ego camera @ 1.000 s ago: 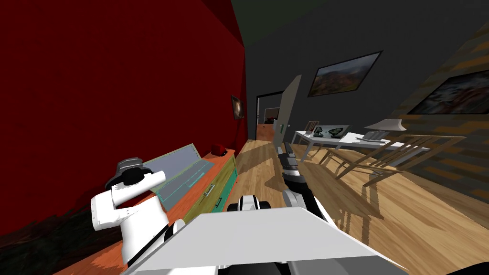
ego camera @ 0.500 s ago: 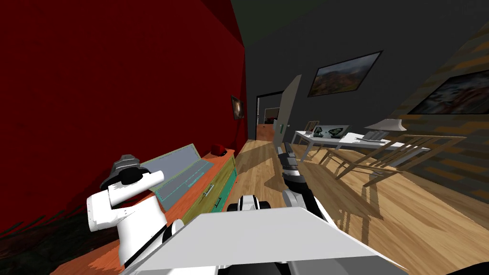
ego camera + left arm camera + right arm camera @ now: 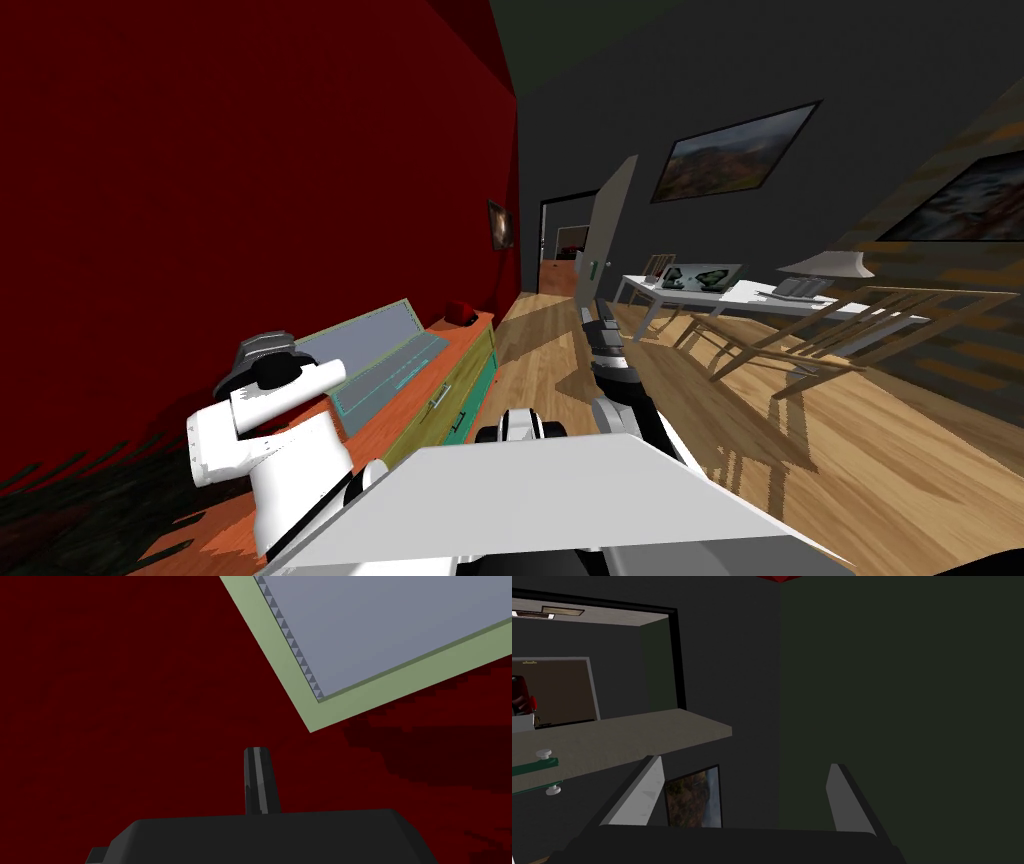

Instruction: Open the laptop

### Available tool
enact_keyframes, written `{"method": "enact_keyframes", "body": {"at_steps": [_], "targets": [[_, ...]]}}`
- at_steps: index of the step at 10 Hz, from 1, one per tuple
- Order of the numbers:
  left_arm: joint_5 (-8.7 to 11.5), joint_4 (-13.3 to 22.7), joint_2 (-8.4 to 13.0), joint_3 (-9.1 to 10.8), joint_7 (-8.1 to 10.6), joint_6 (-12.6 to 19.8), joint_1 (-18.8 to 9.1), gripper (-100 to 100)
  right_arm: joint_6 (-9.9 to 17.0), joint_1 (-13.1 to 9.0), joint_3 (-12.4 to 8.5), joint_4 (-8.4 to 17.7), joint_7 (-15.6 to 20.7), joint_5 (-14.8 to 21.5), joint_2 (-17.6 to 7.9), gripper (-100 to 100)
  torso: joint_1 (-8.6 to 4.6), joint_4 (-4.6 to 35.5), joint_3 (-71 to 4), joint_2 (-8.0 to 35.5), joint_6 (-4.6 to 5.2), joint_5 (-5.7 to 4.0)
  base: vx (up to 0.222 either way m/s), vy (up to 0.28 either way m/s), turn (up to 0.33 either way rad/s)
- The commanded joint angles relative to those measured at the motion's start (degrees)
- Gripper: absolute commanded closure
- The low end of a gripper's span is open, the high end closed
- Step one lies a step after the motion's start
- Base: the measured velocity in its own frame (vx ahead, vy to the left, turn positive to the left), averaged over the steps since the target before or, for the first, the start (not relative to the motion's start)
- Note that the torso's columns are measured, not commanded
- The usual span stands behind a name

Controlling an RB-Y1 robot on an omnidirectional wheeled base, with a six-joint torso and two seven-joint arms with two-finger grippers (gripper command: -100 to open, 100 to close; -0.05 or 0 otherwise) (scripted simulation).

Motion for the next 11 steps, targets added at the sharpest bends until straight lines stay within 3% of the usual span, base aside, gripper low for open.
{"method": "enact_keyframes", "body": {"at_steps": [1, 2, 7, 8, 10, 11], "targets": [[-0.15, 0.52, -0.82, 0.54, 0.14, -3.74, 0.14, 100, 0.00, 0.00, 0.00, 0.00, 0.00, 0.00, 0.00, 0, 0.18, -0.06, -0.06, -0.11, 0.09, 0.11, 0.007, -0.023, 0.001], [-0.62, 1.39, -2.42, 1.67, 0.36, -5.84, 0.17, 100, 0.00, -0.01, 0.00, 0.00, 0.00, 0.00, 0.00, 0, 0.24, -0.04, -0.11, -0.13, 0.12, 0.06, 0.019, -0.024, 0.063], [-1.08, 2.26, -4.01, 2.80, 0.58, -13.68, 0.20, 100, 0.00, 0.00, 0.00, 0.00, 0.00, 0.00, 0.00, 0, 0.83, -0.30, -0.07, -0.44, 0.14, 0.73, 0.021, -0.025, 0.038], [-1.55, 3.12, -5.60, 3.93, 0.80, -15.63, 0.23, 100, 0.00, -0.01, 0.00, 0.00, 0.00, 0.00, 0.00, 0, 0.96, -0.27, -0.10, -0.42, 0.17, 0.68, 0.026, -0.025, 0.060], [-1.55, 3.12, -5.60, 3.93, 0.80, -18.64, 0.23, 100, 0.00, 0.00, 0.00, 0.00, 0.00, 0.00, 0.00, 0, 1.19, -0.32, 0.01, -0.39, -0.02, 0.95, 0.027, -0.029, 0.022], [-2.01, 3.99, -7.20, 5.06, 1.02, -20.46, 0.25, 100, 0.00, 0.00, 0.00, 0.00, 0.00, 0.00, 0.00, 0, 1.30, -0.27, 0.02, -0.31, 0.01, 0.90, 0.030, -0.029, 0.057]]}}
